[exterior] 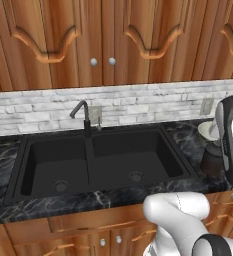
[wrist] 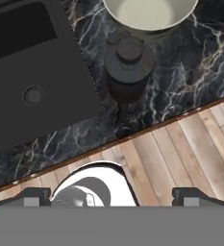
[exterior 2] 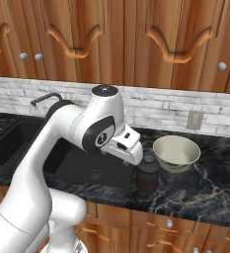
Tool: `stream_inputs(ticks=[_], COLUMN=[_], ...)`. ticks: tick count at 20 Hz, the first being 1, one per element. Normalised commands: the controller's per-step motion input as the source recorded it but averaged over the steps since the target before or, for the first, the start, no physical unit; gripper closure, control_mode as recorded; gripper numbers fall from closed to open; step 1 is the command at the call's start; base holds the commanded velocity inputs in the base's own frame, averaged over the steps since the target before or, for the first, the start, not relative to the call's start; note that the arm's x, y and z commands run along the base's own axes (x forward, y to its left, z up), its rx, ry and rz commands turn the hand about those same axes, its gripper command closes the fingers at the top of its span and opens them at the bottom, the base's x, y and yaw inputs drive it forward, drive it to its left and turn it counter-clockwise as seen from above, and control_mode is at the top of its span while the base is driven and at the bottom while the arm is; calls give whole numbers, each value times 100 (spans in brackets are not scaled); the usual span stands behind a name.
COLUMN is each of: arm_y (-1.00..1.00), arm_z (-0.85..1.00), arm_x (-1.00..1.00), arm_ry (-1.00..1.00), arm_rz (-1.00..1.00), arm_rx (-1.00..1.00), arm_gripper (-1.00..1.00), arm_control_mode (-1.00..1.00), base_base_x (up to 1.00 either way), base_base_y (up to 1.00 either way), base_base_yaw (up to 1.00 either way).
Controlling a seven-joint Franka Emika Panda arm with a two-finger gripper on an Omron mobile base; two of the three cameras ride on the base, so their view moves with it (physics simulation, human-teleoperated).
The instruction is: Place the bowl in the left basin and the jug in the right basin of the sink.
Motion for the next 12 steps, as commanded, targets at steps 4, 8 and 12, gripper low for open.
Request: stream_inputs(ticks=[4, 8, 12], arm_y=[-17, -12, -12], arm_z=[-4, -2, -3], arm_x=[0, 0, 1], arm_ry=[0, 0, 0], arm_rz=[-15, -13, -10], arm_rx=[0, 0, 0], arm_gripper=[-100, -100, -100], arm_control_mode=[-100, -100, -100], base_base_x=[0, 0, 0], base_base_y=[0, 0, 0], base_base_yaw=[0, 0, 0])
